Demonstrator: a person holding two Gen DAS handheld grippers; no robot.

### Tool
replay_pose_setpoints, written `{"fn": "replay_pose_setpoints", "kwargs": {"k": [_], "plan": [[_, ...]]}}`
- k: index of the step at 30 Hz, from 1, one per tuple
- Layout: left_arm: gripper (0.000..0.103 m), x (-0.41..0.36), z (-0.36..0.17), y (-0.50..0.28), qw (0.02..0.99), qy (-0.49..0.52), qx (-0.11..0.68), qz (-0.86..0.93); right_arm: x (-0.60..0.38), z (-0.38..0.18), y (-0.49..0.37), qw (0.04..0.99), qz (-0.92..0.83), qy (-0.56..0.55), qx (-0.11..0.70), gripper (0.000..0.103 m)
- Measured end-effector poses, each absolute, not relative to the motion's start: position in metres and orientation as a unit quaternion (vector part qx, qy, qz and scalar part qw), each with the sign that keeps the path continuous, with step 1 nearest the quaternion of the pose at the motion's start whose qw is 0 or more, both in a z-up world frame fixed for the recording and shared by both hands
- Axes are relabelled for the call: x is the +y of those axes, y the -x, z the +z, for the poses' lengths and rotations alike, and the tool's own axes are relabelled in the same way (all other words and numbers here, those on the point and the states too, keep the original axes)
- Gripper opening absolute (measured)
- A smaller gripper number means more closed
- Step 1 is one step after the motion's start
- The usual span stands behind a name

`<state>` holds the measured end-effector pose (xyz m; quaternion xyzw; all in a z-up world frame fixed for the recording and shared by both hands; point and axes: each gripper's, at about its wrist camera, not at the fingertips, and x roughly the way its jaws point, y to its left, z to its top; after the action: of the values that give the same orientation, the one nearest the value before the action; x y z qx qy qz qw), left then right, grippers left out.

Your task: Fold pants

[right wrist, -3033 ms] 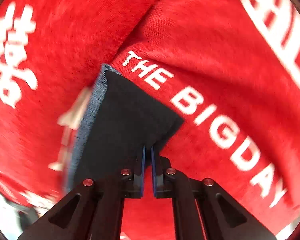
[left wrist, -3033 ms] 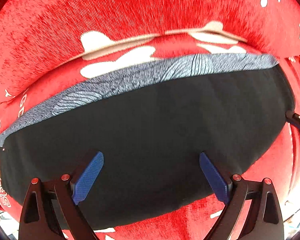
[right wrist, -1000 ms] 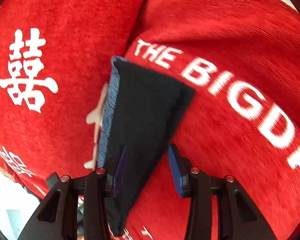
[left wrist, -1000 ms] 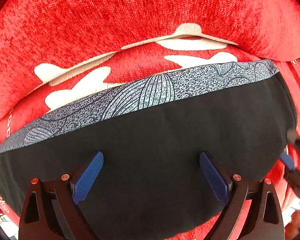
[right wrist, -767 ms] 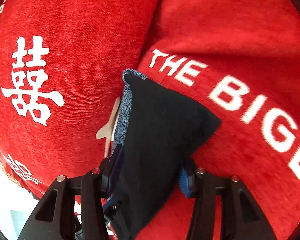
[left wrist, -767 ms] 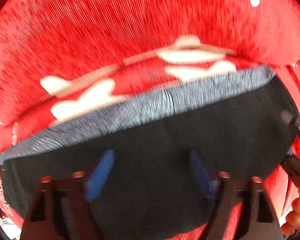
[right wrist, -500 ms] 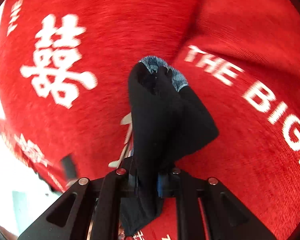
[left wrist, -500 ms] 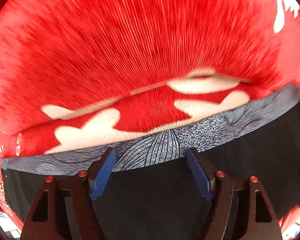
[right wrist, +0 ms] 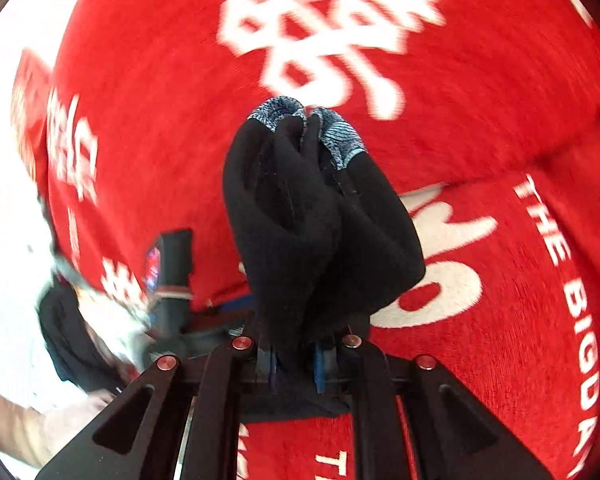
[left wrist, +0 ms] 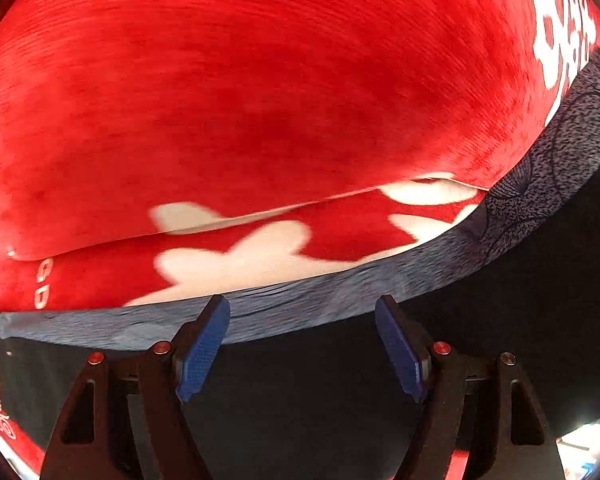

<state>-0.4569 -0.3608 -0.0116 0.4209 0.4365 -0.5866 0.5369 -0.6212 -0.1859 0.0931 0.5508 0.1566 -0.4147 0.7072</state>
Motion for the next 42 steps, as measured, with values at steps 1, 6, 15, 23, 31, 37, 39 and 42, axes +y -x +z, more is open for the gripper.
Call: {"fn": "replay_pose_setpoints", "kwargs": {"k": [1, 6, 15, 23, 31, 37, 39, 42], "plan": [[0.088, -0.358, -0.007, 0.444, 0.540, -0.416, 0.438, -0.586, -0.185, 0.098, 0.611, 0.713, -0.415, -0.538, 0.174, 0.014], [0.089, -0.321, 0.002, 0.345, 0.560, -0.389, 0.462, -0.567, -0.177, 0.109, 0.525, 0.737, -0.418, -0.443, 0.293, 0.014], [0.089, -0.252, -0.013, 0.210, 0.588, -0.379, 0.505, -0.505, -0.115, 0.012, 0.345, 0.709, -0.395, -0.269, 0.519, 0.026], [0.089, -0.244, 0.004, 0.186, 0.531, -0.368, 0.518, -0.561, -0.051, 0.033, 0.288, 0.701, -0.386, -0.145, 0.582, 0.050], [0.085, -0.245, 0.007, 0.271, 0.359, -0.351, 0.554, -0.664, -0.109, 0.031, 0.452, 0.582, -0.431, -0.644, 0.245, 0.050], [0.041, -0.250, -0.018, 0.309, 0.311, -0.360, 0.590, -0.652, -0.118, -0.008, 0.508, 0.503, -0.423, -0.746, 0.105, 0.047], [0.021, -0.251, -0.023, 0.310, 0.311, -0.362, 0.597, -0.645, -0.119, -0.017, 0.516, 0.490, -0.422, -0.758, 0.088, 0.013], [0.016, -0.250, -0.017, 0.308, 0.327, -0.367, 0.586, -0.644, -0.117, -0.021, 0.511, 0.474, -0.419, -0.771, 0.076, 0.005]]}}
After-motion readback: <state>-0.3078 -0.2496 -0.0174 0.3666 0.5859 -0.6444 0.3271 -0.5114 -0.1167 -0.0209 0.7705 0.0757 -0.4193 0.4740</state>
